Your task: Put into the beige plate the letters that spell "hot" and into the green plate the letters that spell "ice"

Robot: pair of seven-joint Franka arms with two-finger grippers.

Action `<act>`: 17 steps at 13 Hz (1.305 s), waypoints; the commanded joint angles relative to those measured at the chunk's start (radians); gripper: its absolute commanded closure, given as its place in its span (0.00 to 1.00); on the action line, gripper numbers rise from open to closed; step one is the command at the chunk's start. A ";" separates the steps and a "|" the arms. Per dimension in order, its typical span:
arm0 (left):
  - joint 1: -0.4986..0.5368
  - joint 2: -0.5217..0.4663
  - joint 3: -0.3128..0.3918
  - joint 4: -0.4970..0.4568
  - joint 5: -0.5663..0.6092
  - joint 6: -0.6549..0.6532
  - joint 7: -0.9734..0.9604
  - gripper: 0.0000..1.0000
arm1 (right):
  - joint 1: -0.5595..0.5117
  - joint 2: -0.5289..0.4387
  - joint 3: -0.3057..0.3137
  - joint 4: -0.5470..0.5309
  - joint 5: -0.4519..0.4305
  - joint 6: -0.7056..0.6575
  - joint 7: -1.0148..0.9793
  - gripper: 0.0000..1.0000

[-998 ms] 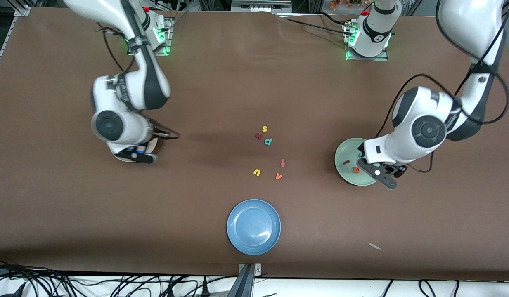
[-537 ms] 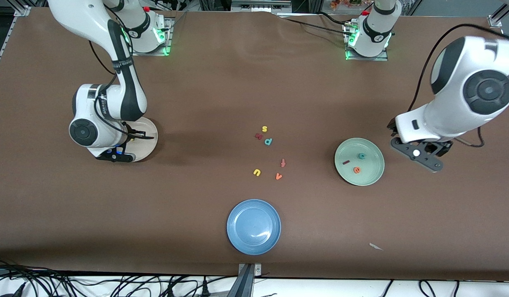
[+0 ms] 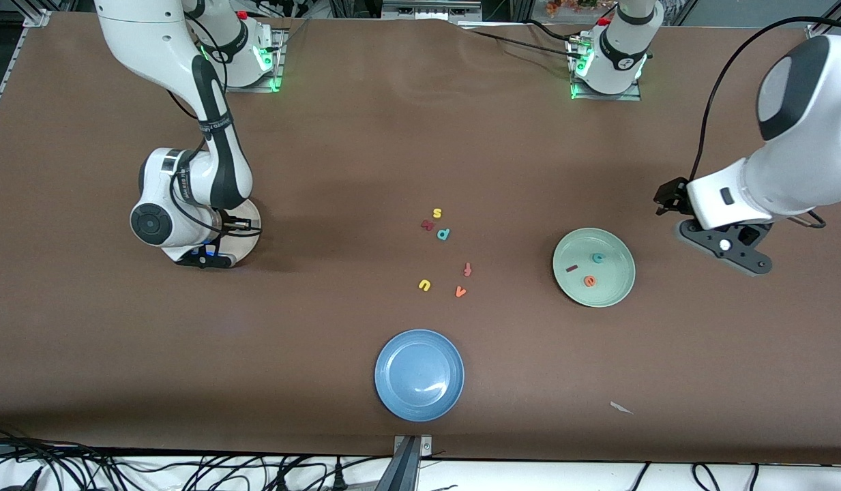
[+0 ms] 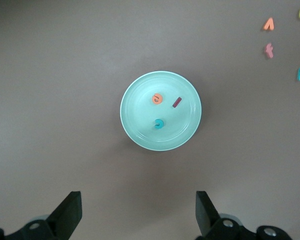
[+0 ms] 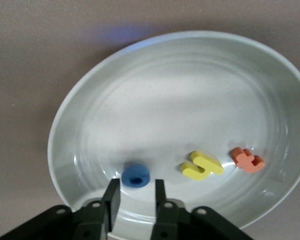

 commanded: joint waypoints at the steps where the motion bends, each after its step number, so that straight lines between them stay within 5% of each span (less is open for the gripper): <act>1: 0.003 -0.053 -0.006 0.000 -0.027 -0.021 -0.087 0.00 | 0.002 -0.055 -0.011 0.016 0.020 -0.031 -0.026 0.02; 4: -0.013 -0.083 -0.003 0.009 -0.073 -0.079 -0.121 0.00 | 0.004 -0.112 -0.086 0.138 0.008 -0.195 -0.029 0.02; 6: -0.065 -0.102 0.115 0.075 -0.174 -0.131 -0.116 0.00 | 0.004 -0.115 -0.135 0.296 0.005 -0.380 -0.027 0.02; 8: -0.162 -0.143 0.261 0.063 -0.194 -0.130 -0.111 0.00 | 0.002 -0.113 -0.175 0.438 -0.010 -0.542 -0.026 0.01; 10: -0.221 -0.210 0.335 -0.008 -0.187 -0.111 -0.121 0.00 | 0.002 -0.113 -0.205 0.564 -0.030 -0.651 -0.024 0.01; 13: -0.253 -0.322 0.379 -0.172 -0.184 0.048 -0.116 0.00 | 0.004 -0.115 -0.247 0.635 -0.030 -0.671 -0.027 0.01; 17: -0.270 -0.318 0.401 -0.179 -0.182 0.013 -0.121 0.00 | 0.002 -0.115 -0.275 0.698 -0.029 -0.702 -0.026 0.00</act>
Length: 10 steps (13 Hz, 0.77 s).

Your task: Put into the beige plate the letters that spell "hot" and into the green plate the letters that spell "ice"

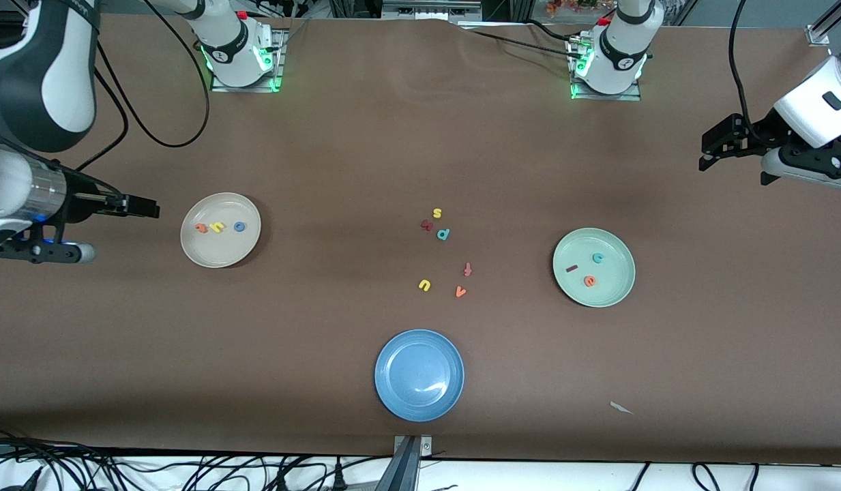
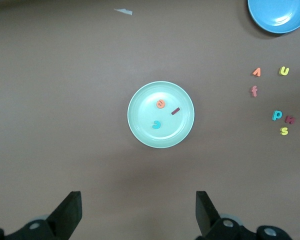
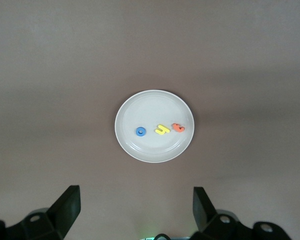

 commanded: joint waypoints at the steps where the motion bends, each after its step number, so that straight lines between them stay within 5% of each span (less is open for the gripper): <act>1: -0.009 -0.025 0.020 -0.027 -0.015 -0.008 -0.006 0.00 | -0.002 0.018 -0.016 0.050 -0.013 -0.034 -0.006 0.01; 3: -0.006 -0.022 0.023 -0.020 -0.013 -0.036 -0.007 0.00 | -0.084 0.016 0.040 0.108 -0.011 -0.049 -0.001 0.01; 10: -0.005 -0.011 0.021 0.020 0.006 -0.080 -0.080 0.00 | -0.529 -0.068 0.632 0.156 -0.287 -0.027 0.003 0.01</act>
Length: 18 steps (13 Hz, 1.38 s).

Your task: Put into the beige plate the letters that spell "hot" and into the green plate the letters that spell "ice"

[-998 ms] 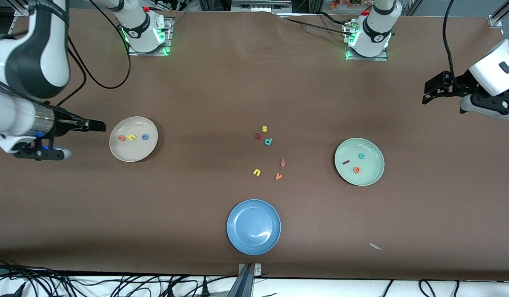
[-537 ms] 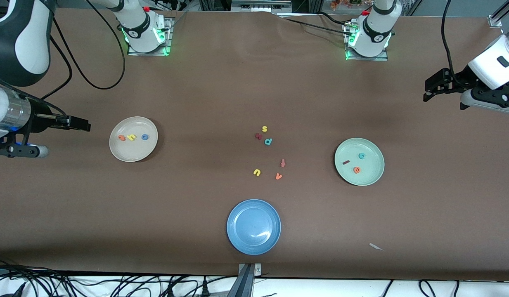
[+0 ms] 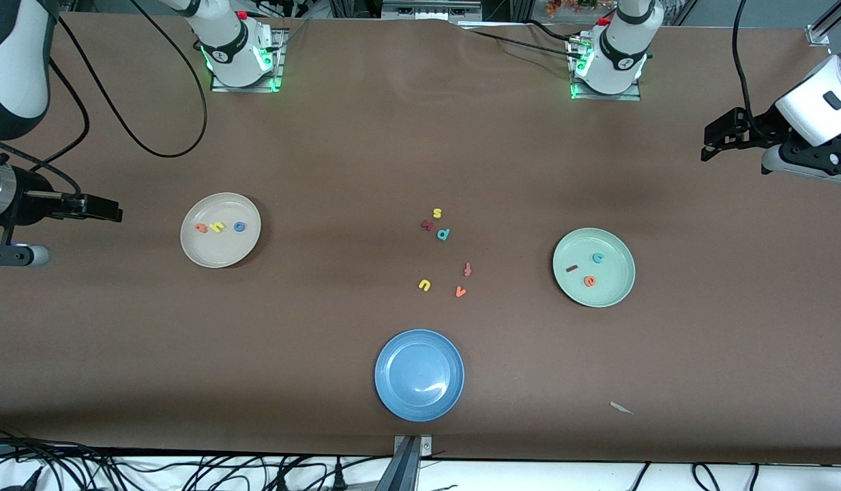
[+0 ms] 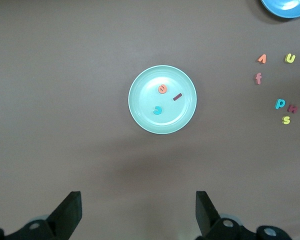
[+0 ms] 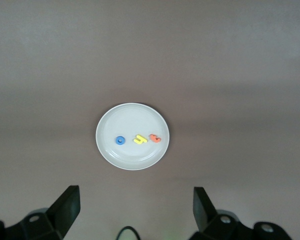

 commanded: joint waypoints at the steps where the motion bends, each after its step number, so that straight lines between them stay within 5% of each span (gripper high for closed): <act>1: -0.005 0.002 0.007 0.032 0.006 -0.030 -0.064 0.00 | -0.151 -0.061 0.185 -0.026 -0.069 0.017 0.003 0.01; 9: 0.000 0.005 0.005 0.030 0.005 -0.031 -0.081 0.00 | -0.153 -0.260 0.215 -0.285 -0.099 0.156 0.014 0.01; 18: 0.003 0.004 0.008 0.032 0.006 -0.033 -0.080 0.00 | -0.153 -0.257 0.218 -0.300 -0.099 0.182 0.023 0.01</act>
